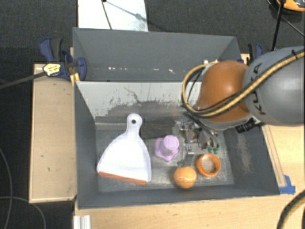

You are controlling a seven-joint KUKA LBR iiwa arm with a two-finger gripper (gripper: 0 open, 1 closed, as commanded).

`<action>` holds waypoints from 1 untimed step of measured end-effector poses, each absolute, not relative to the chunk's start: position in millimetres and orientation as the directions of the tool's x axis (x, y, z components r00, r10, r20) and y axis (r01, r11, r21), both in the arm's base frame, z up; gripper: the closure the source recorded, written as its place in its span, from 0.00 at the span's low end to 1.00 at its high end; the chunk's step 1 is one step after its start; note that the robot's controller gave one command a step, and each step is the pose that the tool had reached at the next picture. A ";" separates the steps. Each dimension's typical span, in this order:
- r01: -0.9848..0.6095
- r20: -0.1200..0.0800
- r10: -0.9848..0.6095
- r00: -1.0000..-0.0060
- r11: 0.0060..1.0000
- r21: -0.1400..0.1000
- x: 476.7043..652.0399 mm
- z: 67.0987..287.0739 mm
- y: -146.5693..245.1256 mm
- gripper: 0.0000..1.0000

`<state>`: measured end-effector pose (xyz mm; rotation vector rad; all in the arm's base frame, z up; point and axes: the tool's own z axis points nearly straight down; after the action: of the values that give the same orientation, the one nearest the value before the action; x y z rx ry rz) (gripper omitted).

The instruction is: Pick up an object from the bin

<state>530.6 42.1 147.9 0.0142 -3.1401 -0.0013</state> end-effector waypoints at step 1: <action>-0.029 0.004 -0.029 -1.000 1.000 0.000 533.6 196.5 54.6 0.00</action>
Offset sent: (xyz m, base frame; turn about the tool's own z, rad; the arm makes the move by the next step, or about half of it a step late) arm -0.0174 -0.0025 -0.0451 -0.0586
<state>533.6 54.6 196.5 0.0451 -3.1369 0.0003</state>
